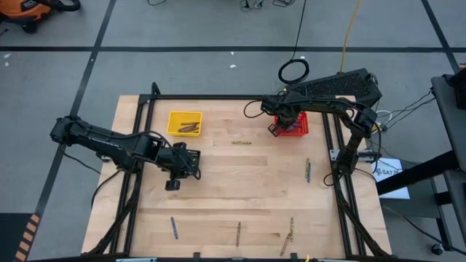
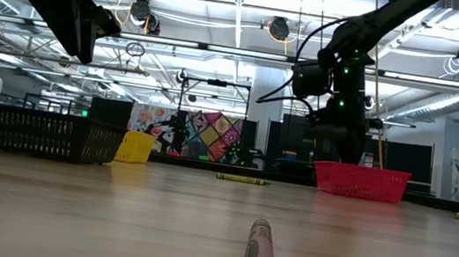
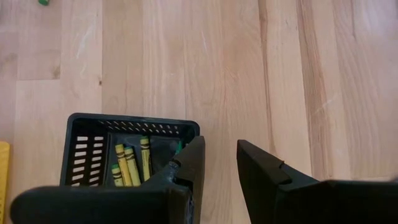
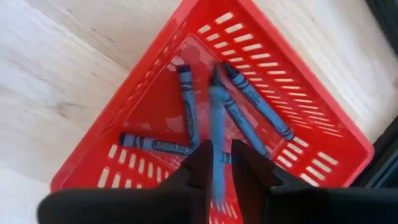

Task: Sort crayons
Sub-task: Put the blue crayon into the red bin

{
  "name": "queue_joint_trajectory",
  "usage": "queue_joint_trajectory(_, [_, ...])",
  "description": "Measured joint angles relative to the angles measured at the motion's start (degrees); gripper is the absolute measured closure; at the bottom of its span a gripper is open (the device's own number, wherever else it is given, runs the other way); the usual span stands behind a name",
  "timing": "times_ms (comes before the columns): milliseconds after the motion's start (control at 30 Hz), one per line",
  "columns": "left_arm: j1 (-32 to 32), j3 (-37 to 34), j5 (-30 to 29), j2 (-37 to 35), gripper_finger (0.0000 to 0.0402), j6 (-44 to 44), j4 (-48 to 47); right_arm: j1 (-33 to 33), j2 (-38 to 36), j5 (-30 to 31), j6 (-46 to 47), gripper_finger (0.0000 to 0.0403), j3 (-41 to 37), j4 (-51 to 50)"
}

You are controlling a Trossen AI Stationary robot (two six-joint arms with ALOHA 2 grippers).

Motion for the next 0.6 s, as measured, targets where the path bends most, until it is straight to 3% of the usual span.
queue_joint_trajectory(333, [-0.02,0.00,0.00,0.00,0.0310,0.19,-0.02,0.32,-1.12,-0.31,3.29,0.0348,-0.02,-1.89])
queue_joint_trajectory(600, [-0.01,0.00,0.00,0.00,0.0310,0.46,-0.09,2.37,-9.97,-0.70,10.16,0.0348,2.70,-5.29])
